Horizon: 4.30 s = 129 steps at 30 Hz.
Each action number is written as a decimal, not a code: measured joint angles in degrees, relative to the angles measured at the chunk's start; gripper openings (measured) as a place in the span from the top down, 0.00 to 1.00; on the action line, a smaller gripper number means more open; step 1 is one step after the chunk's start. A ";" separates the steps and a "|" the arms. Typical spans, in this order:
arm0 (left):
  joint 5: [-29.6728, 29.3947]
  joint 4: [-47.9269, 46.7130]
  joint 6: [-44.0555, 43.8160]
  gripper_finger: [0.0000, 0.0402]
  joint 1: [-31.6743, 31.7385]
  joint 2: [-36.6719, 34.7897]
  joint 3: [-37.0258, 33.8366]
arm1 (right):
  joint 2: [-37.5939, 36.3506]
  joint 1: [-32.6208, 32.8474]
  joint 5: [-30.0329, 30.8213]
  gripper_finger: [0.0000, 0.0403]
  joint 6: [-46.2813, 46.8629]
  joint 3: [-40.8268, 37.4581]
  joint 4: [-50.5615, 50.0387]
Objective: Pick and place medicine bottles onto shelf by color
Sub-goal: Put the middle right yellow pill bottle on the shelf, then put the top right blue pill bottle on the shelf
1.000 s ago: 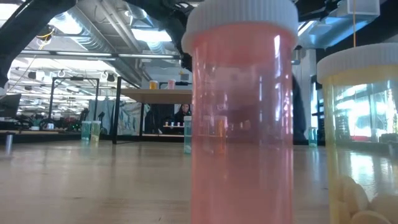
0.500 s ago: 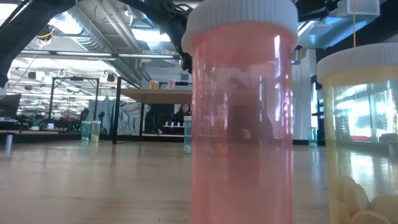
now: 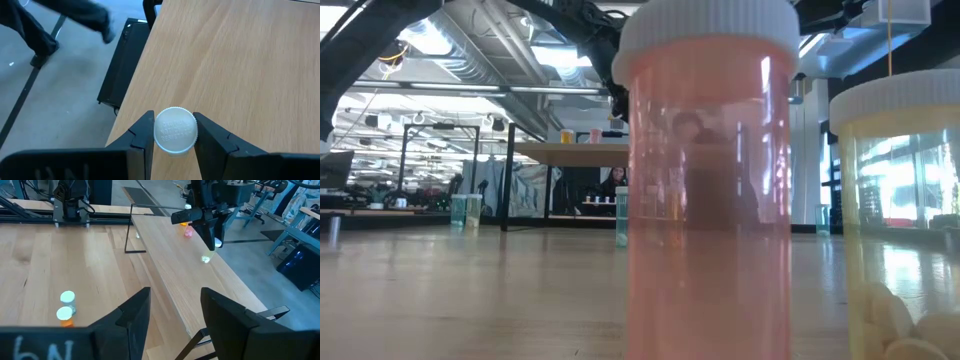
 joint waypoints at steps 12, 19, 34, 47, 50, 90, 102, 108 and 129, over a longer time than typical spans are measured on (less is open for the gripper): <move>-0.94 0.08 -1.06 0.69 0.00 0.00 -0.02 | 0.00 0.00 -0.26 0.56 -0.15 0.00 0.00; -1.01 0.06 -1.08 0.69 0.00 0.00 -0.02 | 0.00 0.00 -0.32 0.56 -0.02 0.00 0.00; -0.49 0.41 -1.47 0.68 0.00 0.00 -0.04 | 0.00 0.00 -0.33 0.56 -0.11 0.00 0.00; -1.54 0.62 -2.52 0.68 0.00 0.00 -0.04 | 0.00 0.00 -0.33 0.56 -0.11 0.00 0.00; -1.54 0.61 -2.76 0.68 0.00 0.00 -0.04 | 0.00 0.00 -0.33 0.56 -0.02 0.00 0.00; -5.23 0.46 0.71 0.46 -1.25 -3.57 -0.04 | 0.02 0.00 -0.33 0.56 -0.02 -0.02 0.00; -9.67 -7.94 4.32 0.46 -1.07 -11.94 0.07 | 0.02 0.00 -0.33 0.56 -0.02 -0.02 0.04; -10.06 -19.45 0.65 0.47 -0.24 -15.20 0.07 | 0.02 0.00 -0.35 0.56 -0.10 -0.02 0.03; -6.01 -35.96 -13.68 0.47 -8.59 -26.78 -2.74 | 0.02 0.00 -0.35 0.56 -0.02 -0.02 0.02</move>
